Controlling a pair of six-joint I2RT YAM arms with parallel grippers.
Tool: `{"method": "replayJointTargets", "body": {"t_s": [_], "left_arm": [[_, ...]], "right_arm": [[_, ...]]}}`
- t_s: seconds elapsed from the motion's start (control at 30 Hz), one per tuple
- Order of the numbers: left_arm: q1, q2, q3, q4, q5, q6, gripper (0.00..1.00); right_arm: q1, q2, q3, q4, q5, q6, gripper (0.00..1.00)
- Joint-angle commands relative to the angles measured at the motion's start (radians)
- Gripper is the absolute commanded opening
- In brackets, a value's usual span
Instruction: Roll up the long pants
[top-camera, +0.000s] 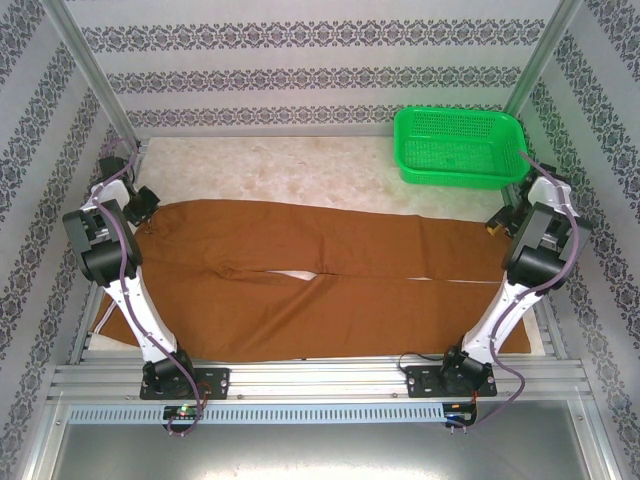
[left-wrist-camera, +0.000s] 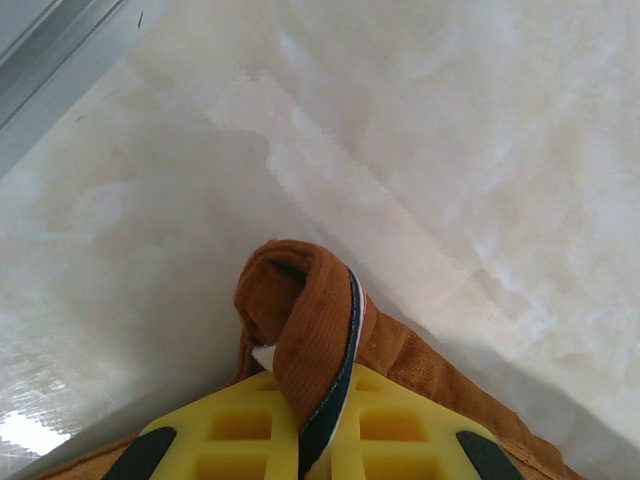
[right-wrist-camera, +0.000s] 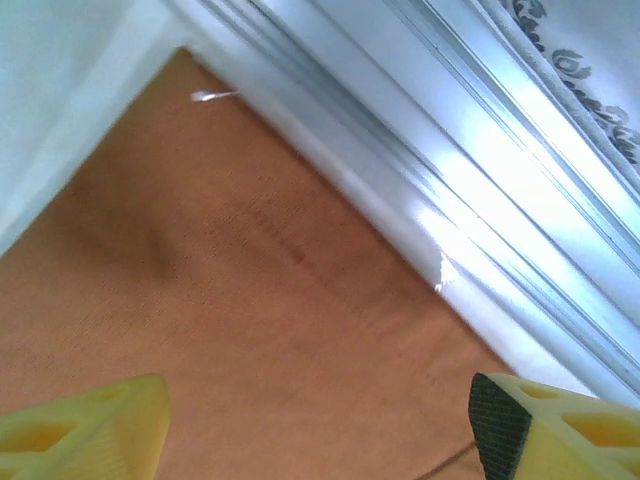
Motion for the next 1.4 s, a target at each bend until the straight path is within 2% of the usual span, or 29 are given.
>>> {"method": "replayJointTargets", "body": {"t_s": [0.0,0.17,0.2,0.27,0.33,0.37,0.57,0.73,0.83,0.97,1.1,1.2,1.37], "left_arm": [[-0.027,0.022,0.006,-0.017,0.028,0.021,0.0],[-0.036,0.014,0.014,-0.035,0.024,0.027,0.0],[-0.036,0.01,0.016,-0.038,0.021,0.029,0.0],[-0.038,0.003,0.019,-0.042,0.017,0.031,0.0],[-0.038,-0.001,0.022,-0.046,0.014,0.035,0.0],[-0.038,-0.001,0.023,-0.047,0.013,0.036,0.0],[-0.039,-0.023,0.006,-0.027,0.006,0.008,0.0],[-0.036,-0.101,0.015,-0.009,-0.064,-0.044,0.0],[-0.035,-0.122,0.086,-0.027,-0.1,-0.07,0.0],[-0.036,-0.077,0.247,-0.113,-0.108,-0.099,0.0],[-0.035,-0.111,0.28,-0.115,-0.16,-0.111,0.01],[-0.035,-0.087,0.374,-0.156,-0.168,-0.105,0.09],[-0.036,-0.003,0.547,-0.22,-0.151,-0.142,0.04]], "right_arm": [[-0.017,0.061,0.015,0.033,-0.048,0.017,0.84],[-0.024,0.128,0.036,0.052,-0.047,0.0,0.85],[-0.03,0.145,0.04,0.055,-0.058,0.0,0.81],[-0.038,0.165,0.038,0.063,-0.104,0.0,0.59],[-0.039,0.179,0.033,0.068,-0.121,0.002,0.28],[-0.039,0.181,0.036,0.064,-0.125,0.002,0.01],[-0.018,0.019,-0.057,0.105,-0.125,0.028,0.0],[0.055,-0.195,-0.151,0.162,-0.113,0.049,0.0],[0.107,-0.281,-0.161,0.186,-0.091,0.063,0.0],[0.158,-0.284,-0.062,0.148,-0.073,0.065,0.0],[0.177,-0.296,0.005,0.137,-0.032,0.068,0.0],[0.171,-0.28,0.075,0.125,-0.025,0.064,0.0],[0.173,-0.186,0.264,0.072,-0.021,0.058,0.0]]}}
